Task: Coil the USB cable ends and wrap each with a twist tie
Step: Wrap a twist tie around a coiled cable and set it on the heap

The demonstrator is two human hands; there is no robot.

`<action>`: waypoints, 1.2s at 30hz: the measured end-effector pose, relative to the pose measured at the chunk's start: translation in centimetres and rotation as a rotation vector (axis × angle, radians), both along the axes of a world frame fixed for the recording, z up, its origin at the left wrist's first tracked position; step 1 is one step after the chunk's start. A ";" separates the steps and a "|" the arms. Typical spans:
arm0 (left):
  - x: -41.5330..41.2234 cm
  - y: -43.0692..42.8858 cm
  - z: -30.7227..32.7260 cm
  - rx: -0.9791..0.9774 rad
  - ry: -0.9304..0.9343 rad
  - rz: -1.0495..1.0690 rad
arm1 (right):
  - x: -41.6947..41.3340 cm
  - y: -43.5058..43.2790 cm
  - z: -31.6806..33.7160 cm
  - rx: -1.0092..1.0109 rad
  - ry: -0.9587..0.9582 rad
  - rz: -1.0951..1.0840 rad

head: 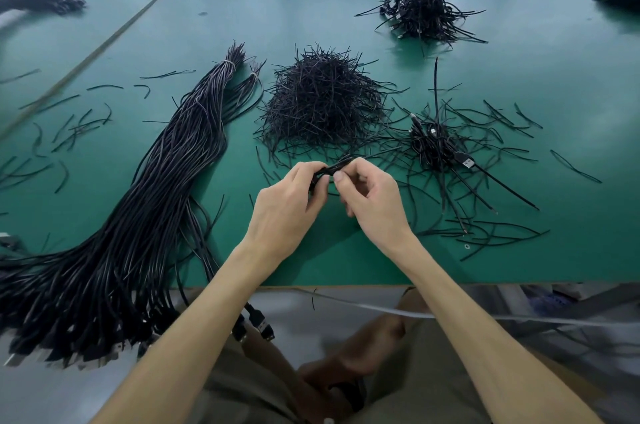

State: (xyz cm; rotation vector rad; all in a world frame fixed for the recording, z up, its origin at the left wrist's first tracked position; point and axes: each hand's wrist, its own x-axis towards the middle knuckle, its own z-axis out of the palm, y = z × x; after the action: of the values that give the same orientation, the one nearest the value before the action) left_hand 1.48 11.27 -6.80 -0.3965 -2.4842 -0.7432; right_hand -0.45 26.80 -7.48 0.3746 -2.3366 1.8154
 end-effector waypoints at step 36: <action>1.9 -1.5 8.4 0.218 0.032 -0.390 | 3.8 -1.1 5.3 0.198 0.622 -0.117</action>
State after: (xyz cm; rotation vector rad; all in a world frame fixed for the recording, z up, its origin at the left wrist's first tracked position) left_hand 3.34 9.79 1.56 -0.8155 -2.2887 -1.1381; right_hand 3.34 25.69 -2.17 0.6951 -2.0344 1.1867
